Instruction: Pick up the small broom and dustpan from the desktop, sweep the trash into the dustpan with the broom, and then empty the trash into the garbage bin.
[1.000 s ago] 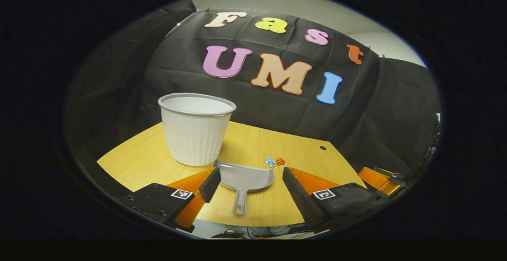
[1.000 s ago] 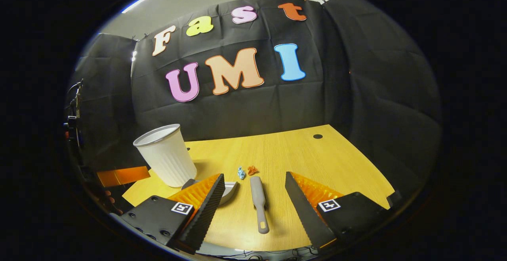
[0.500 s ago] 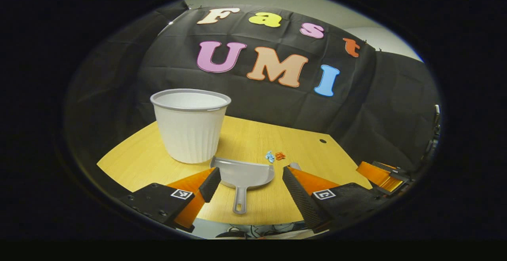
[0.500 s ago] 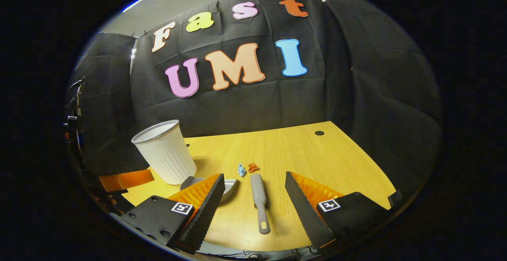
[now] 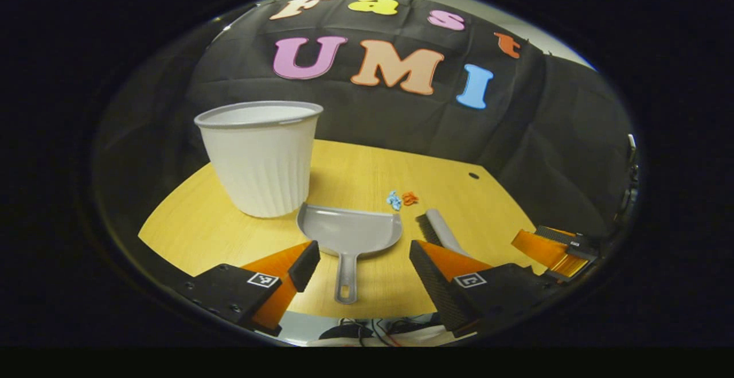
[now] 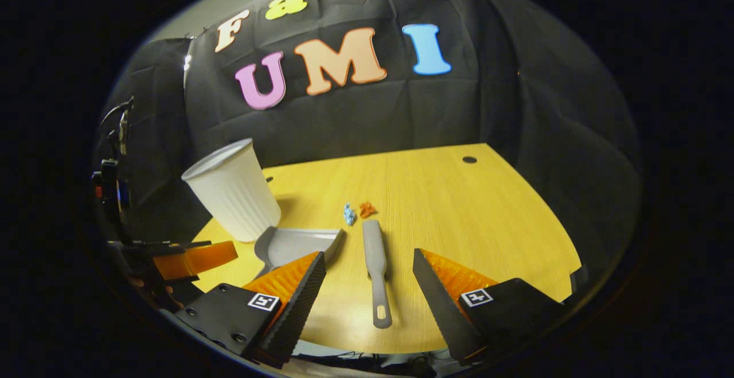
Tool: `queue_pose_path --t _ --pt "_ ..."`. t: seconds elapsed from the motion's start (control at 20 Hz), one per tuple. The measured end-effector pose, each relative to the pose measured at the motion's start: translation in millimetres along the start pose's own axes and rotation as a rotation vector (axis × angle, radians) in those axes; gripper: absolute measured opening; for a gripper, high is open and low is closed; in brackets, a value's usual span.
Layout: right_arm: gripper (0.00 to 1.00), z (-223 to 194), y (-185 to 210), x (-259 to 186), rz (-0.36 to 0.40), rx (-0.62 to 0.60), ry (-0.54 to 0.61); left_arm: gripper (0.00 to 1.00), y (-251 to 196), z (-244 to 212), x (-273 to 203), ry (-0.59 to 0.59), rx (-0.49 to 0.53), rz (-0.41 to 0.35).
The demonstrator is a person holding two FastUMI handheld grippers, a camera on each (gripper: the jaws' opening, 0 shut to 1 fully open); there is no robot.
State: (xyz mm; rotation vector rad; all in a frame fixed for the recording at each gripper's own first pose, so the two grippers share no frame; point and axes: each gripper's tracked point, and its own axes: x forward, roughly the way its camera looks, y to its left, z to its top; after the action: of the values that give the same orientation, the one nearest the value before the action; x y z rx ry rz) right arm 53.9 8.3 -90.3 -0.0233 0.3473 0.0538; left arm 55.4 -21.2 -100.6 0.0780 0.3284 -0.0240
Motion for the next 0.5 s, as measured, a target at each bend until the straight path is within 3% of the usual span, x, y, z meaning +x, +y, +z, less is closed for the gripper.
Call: queue_pose_path --t 0.15,0.2,0.45,0.5 --pt "0.94 -27 -9 32 -0.034 -0.077 0.119 0.96 0 -36 24 0.174 0.018 -0.002" --pt "0.99 -34 -9 41 -0.034 -0.091 0.15 0.96 3 -46 30 0.215 0.018 0.004" --pt "0.99 -66 -13 81 -0.021 -0.075 0.348 0.96 19 -94 64 0.404 0.06 0.058" --pt "0.96 -70 -14 84 -0.014 -0.062 0.388 0.96 21 -100 69 0.439 0.063 0.062"
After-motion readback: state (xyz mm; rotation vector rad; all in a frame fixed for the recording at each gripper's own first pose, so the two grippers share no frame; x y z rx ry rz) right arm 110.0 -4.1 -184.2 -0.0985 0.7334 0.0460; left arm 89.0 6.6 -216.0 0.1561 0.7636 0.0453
